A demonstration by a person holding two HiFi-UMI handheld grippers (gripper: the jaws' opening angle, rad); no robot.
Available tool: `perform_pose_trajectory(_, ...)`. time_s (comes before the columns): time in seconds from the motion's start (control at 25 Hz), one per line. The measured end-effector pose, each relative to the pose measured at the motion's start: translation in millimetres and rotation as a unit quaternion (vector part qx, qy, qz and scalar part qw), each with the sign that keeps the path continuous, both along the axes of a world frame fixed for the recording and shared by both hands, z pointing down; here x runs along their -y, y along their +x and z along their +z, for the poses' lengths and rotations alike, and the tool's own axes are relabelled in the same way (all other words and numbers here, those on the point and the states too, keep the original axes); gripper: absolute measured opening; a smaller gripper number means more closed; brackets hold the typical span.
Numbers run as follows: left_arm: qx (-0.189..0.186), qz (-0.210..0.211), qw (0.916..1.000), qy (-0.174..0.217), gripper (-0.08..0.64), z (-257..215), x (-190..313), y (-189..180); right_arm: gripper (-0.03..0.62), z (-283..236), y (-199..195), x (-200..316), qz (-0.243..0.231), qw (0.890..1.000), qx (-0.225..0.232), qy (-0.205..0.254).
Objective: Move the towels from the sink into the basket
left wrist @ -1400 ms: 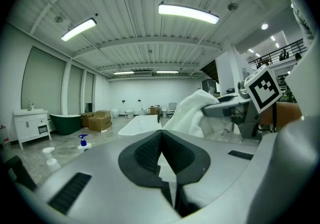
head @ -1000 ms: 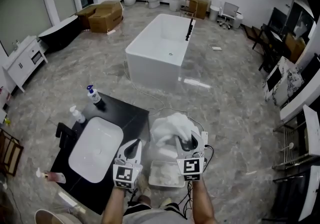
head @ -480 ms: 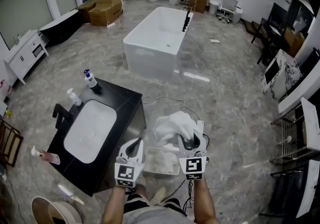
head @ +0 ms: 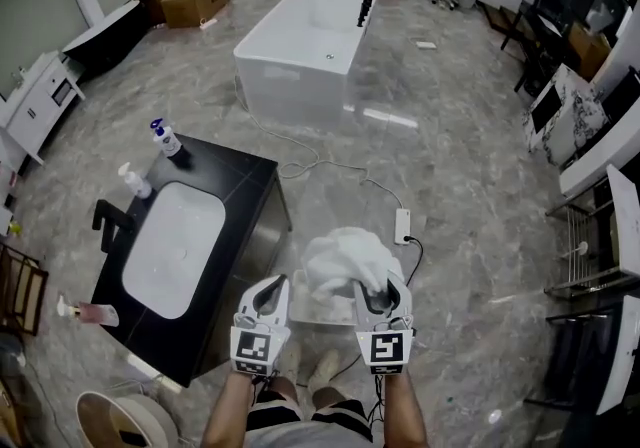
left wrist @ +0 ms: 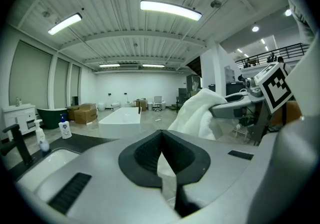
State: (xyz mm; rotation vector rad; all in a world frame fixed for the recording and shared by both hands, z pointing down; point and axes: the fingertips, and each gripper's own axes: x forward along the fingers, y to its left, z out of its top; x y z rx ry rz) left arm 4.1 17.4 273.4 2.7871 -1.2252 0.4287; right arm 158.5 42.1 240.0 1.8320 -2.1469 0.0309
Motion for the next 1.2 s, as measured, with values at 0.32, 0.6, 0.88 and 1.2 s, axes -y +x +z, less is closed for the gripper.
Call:
perform_pose_trajectory(0.32,0.018,0.03,0.9984,-0.044,0.009,89,7,-1,0.167,109,-10,2,0.017,0.998,0.014,-0.056)
perform_pose_trajectory(0.6,0.035,0.035,0.9969,-0.061,0.009,194,16,9,0.169,224,-11,6,0.012,0.995,0.015,-0.093)
perform_pose_trajectory(0.88,0.031,0.031,0.9952,-0.087,0.009,310,22,14,0.17,352,-8,9,0.016,0.991,0.022,-0.132)
perform_pose_trajectory(1.2,0.034,0.013,0.9907,-0.131,0.009,431,20,0,0.17,497,-13,5,0.01,0.986,0.019,-0.167)
